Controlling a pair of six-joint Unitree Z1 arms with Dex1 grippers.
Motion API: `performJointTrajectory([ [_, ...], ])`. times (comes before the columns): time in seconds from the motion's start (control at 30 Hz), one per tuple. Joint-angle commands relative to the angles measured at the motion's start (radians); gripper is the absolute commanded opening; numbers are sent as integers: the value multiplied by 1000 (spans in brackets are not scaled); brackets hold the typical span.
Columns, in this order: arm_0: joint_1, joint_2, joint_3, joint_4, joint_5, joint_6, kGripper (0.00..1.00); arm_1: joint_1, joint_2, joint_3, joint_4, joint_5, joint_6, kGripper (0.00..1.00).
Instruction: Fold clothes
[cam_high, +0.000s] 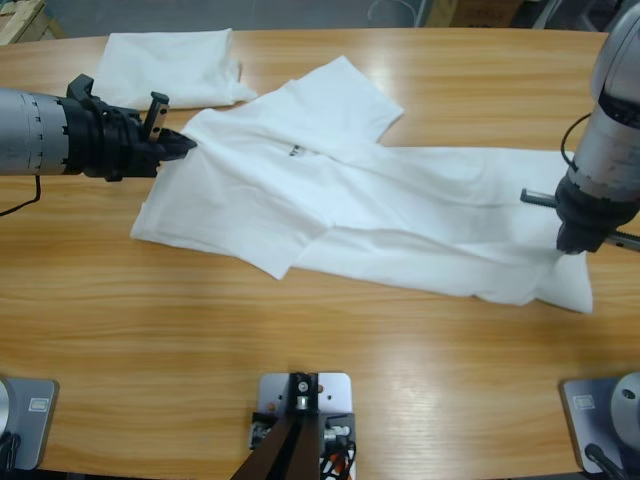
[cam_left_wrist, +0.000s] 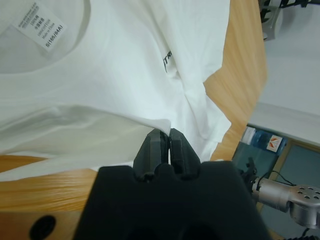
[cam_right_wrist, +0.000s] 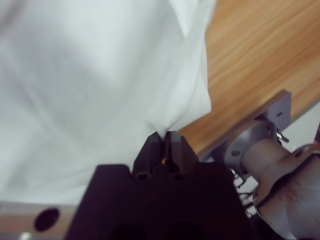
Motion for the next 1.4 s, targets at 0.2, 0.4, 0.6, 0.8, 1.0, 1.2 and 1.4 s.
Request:
performJointTrajectory([
  [0.2,51,100,-22,-47,-25,39,0,-15,-96,6,-43,-40,1,493],
  [0.4,76,141,-70,-72,-31,86,0,-15,-144,24,-5,-89,53,706],
  [0.6,131,152,-81,-72,-42,105,0,-12,-204,42,-4,-38,55,706],
  [0.8,136,230,-81,-112,-159,107,781,-9,-229,102,-27,-28,47,711],
  [1.0,141,152,-59,-122,-160,214,996,-9,-319,144,-78,23,45,961],
  [1.2,162,73,-7,-121,-119,269,994,-9,-367,166,-47,68,-26,1000],
  [1.4,136,69,71,-121,-193,426,804,-9,-376,312,-233,107,-16,823],
])
